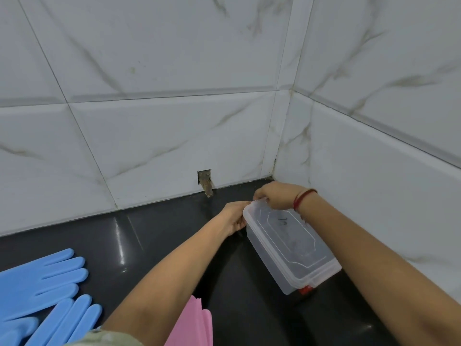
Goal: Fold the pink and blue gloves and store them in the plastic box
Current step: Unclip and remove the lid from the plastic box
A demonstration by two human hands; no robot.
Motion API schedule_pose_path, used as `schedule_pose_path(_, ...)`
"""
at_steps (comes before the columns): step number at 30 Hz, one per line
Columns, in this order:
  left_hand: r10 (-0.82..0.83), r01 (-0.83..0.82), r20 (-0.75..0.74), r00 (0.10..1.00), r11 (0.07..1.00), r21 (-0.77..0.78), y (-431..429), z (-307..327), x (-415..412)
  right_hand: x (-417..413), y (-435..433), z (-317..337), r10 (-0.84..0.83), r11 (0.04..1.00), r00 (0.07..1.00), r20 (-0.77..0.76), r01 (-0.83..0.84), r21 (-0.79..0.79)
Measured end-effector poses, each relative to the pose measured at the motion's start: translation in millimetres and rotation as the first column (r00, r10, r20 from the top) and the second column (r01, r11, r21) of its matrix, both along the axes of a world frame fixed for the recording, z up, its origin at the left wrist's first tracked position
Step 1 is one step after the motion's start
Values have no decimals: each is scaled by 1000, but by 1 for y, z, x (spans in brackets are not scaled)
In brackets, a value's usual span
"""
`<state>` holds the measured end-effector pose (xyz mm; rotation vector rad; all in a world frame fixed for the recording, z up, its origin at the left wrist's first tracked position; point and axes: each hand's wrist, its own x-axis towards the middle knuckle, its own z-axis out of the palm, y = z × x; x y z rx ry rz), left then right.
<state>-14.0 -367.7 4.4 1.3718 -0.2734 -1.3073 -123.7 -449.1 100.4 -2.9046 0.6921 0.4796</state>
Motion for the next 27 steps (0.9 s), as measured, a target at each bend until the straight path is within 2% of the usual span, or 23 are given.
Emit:
schedule_pose_path(2, 48, -48, 8, 999, 999, -17, -1, -3, -3, 8, -5, 6, 24, 1000, 997, -75, -22, 20)
schedule_pose_path(6, 95, -92, 78, 992, 995, -49, -4, -5, -6, 6, -6, 8, 80, 996, 993, -85, -83, -33)
schedule_pose_path(16, 105, -103, 110, 988, 994, -19, -11, 5, -16, -28, 1, 5, 127, 971, 990, 63, -111, -213)
schedule_pose_path(18, 97, -100, 121, 988, 995, 19, -8, 5, -16, -35, 5, 15, 141, 962, 981, 133, -105, -253)
schedule_pose_path(20, 73, -75, 55, 996, 996, 43, -3, 6, -14, -45, 9, 33, 167, 951, 957, 238, -92, -296)
schedule_pose_path(23, 46, -46, 19, 999, 999, 21, -2, 12, -10, -73, 22, 59, 194, 926, 914, 356, -51, -373)
schedule_pose_path(27, 161, -176, 240, 957, 983, 43, -3, 26, -10, -129, 56, 74, 198, 885, 850, 487, 59, -463)
